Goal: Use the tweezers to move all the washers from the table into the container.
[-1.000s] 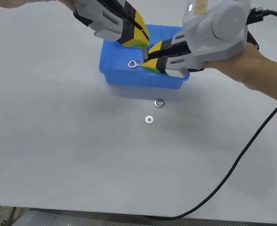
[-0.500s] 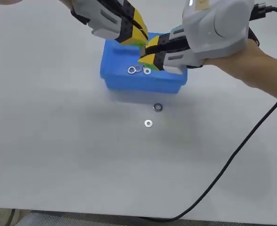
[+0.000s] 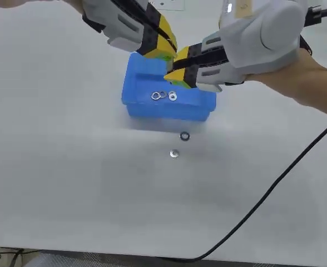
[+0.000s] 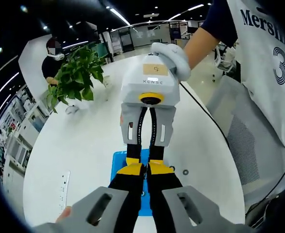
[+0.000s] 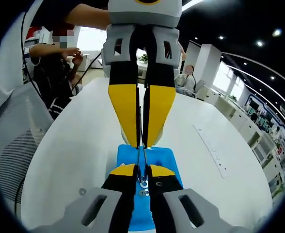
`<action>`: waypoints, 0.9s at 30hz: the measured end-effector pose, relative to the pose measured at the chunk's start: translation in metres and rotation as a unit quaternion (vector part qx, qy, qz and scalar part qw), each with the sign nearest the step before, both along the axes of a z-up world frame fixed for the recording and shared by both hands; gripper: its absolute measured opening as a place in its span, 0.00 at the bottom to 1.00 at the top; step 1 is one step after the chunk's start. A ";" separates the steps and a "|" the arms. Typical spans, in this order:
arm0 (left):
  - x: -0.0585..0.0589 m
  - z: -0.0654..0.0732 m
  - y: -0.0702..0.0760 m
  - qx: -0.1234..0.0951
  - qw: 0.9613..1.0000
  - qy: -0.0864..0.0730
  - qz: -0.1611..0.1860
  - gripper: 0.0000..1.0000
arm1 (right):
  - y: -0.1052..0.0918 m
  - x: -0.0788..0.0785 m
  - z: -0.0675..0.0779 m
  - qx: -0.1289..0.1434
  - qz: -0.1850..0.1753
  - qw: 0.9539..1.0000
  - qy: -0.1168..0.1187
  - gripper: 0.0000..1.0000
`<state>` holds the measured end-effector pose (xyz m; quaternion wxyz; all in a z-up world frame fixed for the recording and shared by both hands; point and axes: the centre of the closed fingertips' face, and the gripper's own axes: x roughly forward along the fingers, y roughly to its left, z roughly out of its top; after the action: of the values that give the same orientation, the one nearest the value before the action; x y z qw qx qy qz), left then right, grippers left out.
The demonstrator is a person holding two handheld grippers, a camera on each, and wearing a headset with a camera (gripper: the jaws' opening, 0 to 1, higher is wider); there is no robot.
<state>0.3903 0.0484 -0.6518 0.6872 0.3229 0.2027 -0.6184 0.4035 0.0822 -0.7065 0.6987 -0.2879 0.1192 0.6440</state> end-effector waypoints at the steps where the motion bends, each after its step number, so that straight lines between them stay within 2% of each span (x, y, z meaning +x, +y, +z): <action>1: -0.002 0.002 0.000 0.000 1.000 -0.002 0.000 0.06 | -0.001 -0.002 0.002 0.001 0.000 1.000 -0.001 0.10; 8: -0.027 0.011 -0.006 0.001 1.000 -0.017 -0.009 0.06 | -0.005 -0.024 0.011 0.002 0.009 1.000 -0.010 0.10; 11: -0.037 0.012 -0.008 -0.003 1.000 -0.014 -0.009 0.06 | -0.007 -0.034 0.010 0.001 0.013 1.000 -0.008 0.10; 19: -0.055 0.009 -0.010 -0.014 1.000 -0.008 -0.002 0.06 | -0.012 -0.058 0.009 0.007 0.009 1.000 0.006 0.10; 27: -0.068 -0.006 -0.011 -0.019 1.000 0.006 0.006 0.06 | -0.014 -0.077 -0.003 0.012 0.003 0.999 0.031 0.09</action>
<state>0.3223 0.0370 -0.6574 0.6955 0.3047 0.1970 -0.6201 0.3263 0.0679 -0.7093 0.6960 -0.2597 0.1321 0.6563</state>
